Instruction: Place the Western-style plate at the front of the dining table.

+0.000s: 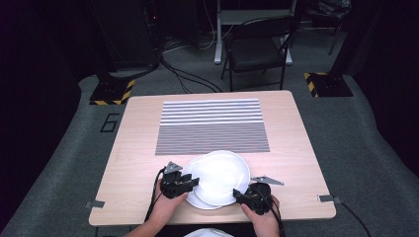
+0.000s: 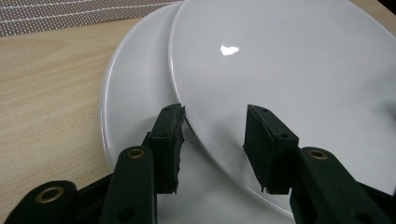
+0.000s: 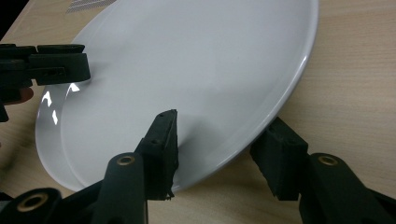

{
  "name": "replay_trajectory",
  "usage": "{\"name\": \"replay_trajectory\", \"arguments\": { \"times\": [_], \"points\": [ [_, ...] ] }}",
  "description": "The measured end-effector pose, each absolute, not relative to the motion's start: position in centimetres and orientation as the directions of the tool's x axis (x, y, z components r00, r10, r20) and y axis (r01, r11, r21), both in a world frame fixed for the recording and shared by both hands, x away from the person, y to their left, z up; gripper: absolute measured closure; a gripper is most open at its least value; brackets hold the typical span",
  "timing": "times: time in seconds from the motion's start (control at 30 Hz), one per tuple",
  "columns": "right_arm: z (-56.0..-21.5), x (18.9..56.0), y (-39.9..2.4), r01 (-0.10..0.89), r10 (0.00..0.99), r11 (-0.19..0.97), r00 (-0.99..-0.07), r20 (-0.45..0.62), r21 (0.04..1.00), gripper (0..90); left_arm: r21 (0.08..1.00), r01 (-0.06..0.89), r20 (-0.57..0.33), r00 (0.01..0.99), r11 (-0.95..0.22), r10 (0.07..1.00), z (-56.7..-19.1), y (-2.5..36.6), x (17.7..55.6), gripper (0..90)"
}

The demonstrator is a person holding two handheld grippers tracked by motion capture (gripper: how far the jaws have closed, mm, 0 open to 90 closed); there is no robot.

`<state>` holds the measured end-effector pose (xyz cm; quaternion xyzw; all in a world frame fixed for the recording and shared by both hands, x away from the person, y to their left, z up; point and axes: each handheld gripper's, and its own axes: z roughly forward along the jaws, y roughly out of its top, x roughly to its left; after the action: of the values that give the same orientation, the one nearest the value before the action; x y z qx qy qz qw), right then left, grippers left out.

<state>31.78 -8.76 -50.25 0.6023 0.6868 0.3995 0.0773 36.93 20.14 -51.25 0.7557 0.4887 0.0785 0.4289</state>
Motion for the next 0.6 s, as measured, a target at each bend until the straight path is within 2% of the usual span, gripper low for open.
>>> {"name": "replay_trajectory", "arguments": {
  "times": [0.17, 0.6],
  "points": [
    [-49.9, 32.1, -8.7, 0.753, 0.883, -0.074, -0.255, 0.393, 0.654, 53.2, 0.718, 0.681, -0.319, 0.503, -0.142, 0.803, -51.2, 20.1, 37.2, 56.6],
    [-49.5, 34.6, -9.7, 0.711, 0.909, -0.073, -0.241, 0.340, 0.700, 57.9, 0.711, 0.689, -0.330, 0.502, -0.139, 0.800, -51.2, 19.3, 38.1, 56.8]
  ]
}}
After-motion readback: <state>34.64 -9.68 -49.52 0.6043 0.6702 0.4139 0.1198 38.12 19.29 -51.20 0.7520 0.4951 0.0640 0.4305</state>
